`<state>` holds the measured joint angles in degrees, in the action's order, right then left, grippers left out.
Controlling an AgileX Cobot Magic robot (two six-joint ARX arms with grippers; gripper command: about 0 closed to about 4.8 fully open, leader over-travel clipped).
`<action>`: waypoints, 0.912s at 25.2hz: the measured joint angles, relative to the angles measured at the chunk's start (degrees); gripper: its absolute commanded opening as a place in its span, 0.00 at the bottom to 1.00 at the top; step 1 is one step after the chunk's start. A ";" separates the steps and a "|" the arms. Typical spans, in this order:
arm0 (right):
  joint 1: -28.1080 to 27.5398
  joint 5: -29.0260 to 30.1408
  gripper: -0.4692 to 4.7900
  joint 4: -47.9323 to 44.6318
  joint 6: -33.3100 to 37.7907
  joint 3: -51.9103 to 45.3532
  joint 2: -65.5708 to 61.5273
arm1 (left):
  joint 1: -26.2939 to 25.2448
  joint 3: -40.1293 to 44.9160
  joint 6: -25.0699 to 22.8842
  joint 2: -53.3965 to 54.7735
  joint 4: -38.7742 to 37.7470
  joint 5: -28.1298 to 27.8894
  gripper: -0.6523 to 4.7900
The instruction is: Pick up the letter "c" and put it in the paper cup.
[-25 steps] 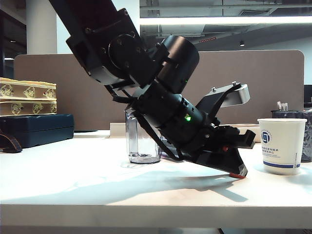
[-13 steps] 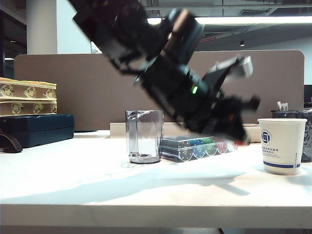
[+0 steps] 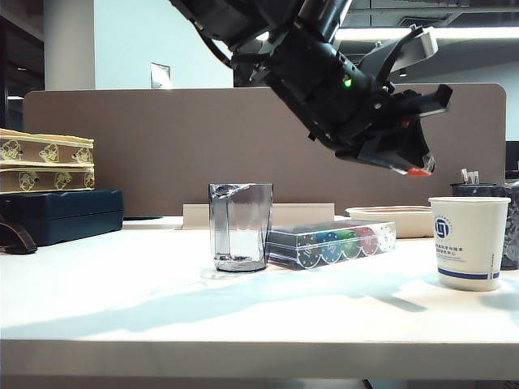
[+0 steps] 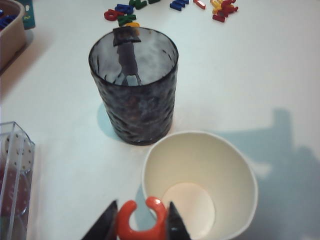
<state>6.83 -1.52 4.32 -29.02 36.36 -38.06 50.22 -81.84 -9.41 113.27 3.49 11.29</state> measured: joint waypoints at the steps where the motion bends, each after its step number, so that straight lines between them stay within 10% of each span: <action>1: -0.02 -0.04 0.43 0.00 0.00 0.00 0.07 | 0.00 -0.35 0.00 0.00 -0.31 0.04 0.27; 23: 0.00 -1.16 0.43 0.31 0.00 0.00 0.37 | 2.12 -1.40 -1.14 1.86 2.71 6.51 0.27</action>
<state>6.83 -2.68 4.62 -29.02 36.36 -37.69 52.34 -83.24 -10.55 115.13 6.20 17.80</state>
